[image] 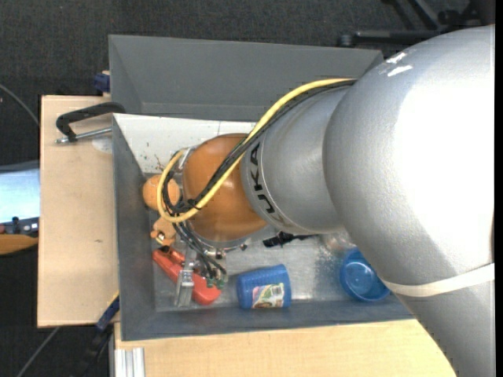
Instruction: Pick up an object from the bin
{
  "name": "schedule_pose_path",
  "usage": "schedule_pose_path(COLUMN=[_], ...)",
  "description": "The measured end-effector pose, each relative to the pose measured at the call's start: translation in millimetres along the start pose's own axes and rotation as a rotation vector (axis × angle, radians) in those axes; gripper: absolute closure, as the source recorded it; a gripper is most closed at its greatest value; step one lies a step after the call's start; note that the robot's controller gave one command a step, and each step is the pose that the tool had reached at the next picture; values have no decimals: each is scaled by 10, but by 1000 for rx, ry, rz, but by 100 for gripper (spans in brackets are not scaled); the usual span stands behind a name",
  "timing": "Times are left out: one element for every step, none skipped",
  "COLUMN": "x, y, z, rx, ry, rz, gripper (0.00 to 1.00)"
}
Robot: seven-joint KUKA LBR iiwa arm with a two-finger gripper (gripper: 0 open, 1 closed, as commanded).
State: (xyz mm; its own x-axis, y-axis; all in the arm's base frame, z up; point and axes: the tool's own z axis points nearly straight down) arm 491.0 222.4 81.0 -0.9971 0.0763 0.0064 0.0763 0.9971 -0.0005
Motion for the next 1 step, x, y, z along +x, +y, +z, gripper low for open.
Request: schedule_pose_path(x=[-27], y=[89], z=[-514], rx=[-8], ry=[-11], rz=[209], gripper=[0])
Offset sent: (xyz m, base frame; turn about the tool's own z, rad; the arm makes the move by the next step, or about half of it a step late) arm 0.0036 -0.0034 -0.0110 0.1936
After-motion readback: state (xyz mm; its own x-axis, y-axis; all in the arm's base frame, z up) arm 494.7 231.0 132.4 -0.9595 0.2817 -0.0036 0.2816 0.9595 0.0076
